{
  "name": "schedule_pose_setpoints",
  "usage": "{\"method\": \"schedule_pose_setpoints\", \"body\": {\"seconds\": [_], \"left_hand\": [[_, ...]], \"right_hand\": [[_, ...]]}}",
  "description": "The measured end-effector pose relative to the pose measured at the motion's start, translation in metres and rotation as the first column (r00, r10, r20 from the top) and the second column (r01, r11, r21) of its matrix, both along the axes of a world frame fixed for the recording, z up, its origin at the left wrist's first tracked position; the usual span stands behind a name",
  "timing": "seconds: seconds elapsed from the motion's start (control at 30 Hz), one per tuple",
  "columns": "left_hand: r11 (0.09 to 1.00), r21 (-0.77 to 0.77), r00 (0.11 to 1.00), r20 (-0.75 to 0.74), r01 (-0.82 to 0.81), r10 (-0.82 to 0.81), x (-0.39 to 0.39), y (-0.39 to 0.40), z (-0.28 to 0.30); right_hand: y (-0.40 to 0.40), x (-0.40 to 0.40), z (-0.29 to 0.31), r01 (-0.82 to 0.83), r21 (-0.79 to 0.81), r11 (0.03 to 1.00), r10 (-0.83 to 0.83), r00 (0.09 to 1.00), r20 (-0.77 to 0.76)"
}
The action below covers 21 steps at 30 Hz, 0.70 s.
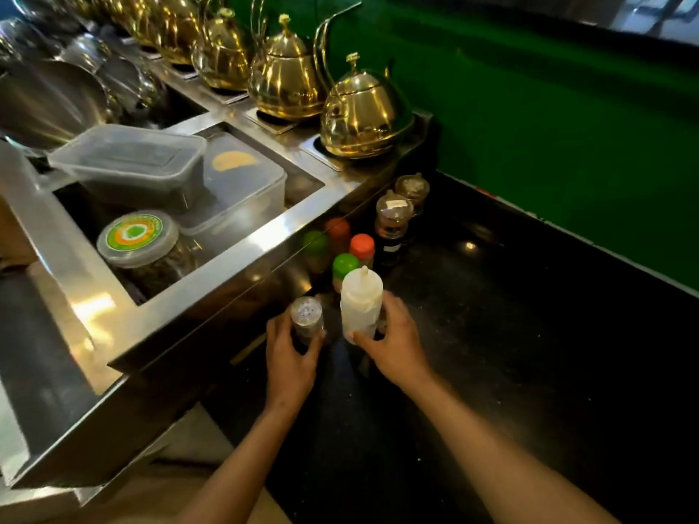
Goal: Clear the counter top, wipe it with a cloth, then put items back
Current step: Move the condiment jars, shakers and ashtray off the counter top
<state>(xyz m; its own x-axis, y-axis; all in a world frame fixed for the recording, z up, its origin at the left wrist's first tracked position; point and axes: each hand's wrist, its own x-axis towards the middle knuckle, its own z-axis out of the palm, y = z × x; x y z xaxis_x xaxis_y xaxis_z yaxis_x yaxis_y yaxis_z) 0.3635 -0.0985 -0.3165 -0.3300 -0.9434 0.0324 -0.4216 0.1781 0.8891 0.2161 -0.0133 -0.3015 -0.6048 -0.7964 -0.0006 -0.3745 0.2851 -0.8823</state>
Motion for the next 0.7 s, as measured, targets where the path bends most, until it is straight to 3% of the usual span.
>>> {"method": "schedule_pose_setpoints", "body": {"seconds": [0.3, 0.7], "left_hand": [[0.985, 0.074, 0.982, -0.096, -0.156, 0.163, 0.0, 0.003, -0.005], [0.968, 0.126, 0.966, -0.116, -0.216, 0.231, -0.005, 0.002, -0.006]], "right_hand": [[-0.045, 0.014, -0.009, 0.043, -0.035, 0.998, -0.045, 0.997, -0.059], [-0.04, 0.019, 0.0, 0.047, -0.113, 0.993, -0.044, 0.999, 0.031]]}}
